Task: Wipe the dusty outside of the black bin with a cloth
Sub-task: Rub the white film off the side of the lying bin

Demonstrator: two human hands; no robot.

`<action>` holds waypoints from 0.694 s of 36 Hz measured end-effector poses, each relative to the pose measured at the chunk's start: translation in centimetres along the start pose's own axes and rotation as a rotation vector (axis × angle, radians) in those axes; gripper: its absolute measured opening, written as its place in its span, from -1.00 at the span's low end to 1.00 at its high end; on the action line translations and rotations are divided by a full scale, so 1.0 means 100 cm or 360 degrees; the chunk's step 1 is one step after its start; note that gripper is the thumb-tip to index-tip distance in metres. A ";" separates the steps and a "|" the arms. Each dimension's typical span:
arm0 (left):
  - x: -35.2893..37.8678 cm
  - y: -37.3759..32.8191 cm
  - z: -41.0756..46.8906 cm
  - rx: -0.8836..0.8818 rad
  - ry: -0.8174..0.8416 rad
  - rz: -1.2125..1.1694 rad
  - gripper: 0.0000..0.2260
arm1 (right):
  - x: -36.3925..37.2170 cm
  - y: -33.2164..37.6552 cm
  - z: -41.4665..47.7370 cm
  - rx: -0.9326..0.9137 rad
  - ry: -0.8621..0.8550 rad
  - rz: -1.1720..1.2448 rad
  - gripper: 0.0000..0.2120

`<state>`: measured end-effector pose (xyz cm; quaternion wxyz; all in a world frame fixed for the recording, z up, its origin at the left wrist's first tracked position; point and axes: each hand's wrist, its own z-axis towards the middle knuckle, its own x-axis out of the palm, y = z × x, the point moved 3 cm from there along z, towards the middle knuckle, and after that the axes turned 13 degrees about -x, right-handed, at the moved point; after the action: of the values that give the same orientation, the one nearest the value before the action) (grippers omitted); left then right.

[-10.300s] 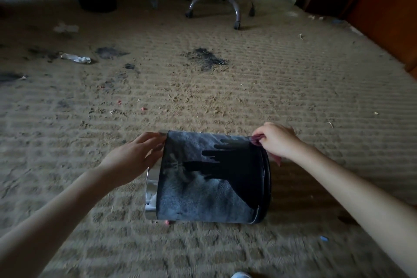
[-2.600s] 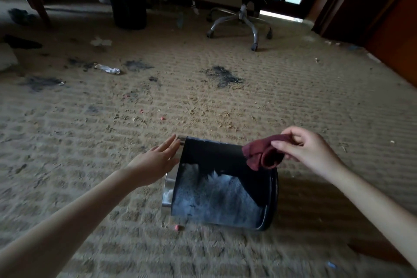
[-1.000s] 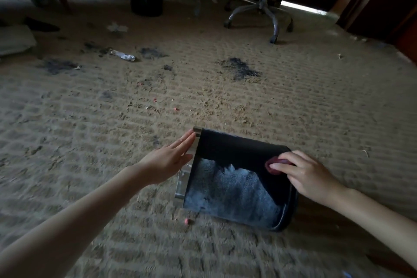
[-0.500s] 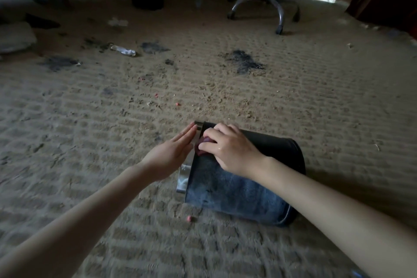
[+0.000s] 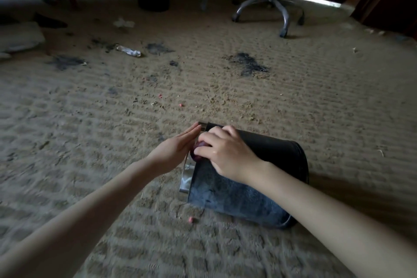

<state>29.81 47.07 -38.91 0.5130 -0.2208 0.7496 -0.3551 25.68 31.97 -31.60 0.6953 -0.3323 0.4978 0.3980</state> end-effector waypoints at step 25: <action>0.001 0.001 -0.003 0.0039 -0.0022 0.0095 -0.57 | 0.007 0.009 -0.009 0.0021 0.0059 0.0156 -0.70</action>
<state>29.48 47.19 -38.96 0.5312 -0.1943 0.7479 -0.3474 24.65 31.77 -32.54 0.6676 -0.3102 0.5290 0.4222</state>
